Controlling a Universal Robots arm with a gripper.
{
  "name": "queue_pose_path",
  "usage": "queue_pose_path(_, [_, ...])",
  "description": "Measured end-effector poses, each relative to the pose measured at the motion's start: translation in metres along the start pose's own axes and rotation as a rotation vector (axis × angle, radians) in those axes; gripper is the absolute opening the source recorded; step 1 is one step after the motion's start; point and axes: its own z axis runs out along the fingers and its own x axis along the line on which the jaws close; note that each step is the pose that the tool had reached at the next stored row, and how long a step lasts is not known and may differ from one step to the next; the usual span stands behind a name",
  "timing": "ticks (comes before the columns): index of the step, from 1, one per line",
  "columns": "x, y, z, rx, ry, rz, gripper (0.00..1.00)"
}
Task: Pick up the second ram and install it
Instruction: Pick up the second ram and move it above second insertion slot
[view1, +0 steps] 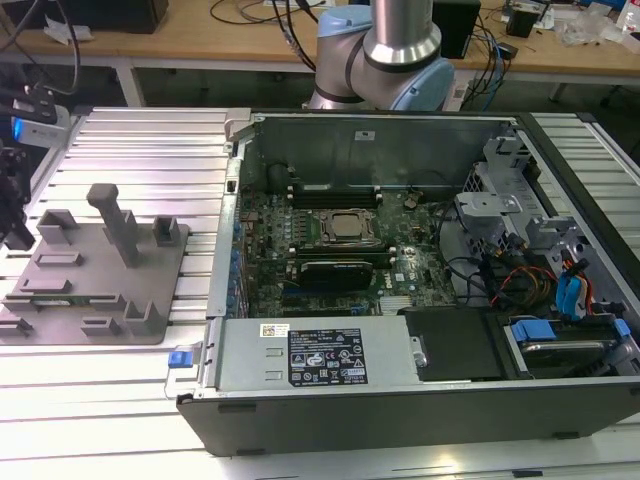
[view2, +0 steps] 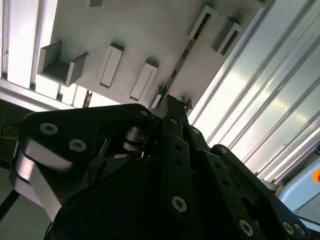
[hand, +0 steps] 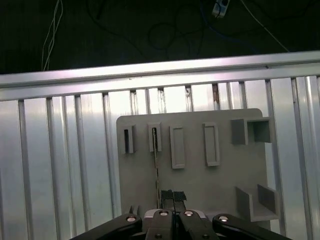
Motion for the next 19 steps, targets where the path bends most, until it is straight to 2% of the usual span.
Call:
queue_pose_path(5, [0.0001, -0.0002, 0.0038, 0.0001, 0.0000, 0.000, 0.08])
queue_pose_path(19, [0.0004, -0.0009, 0.0216, 0.0001, 0.0000, 0.000, 0.08])
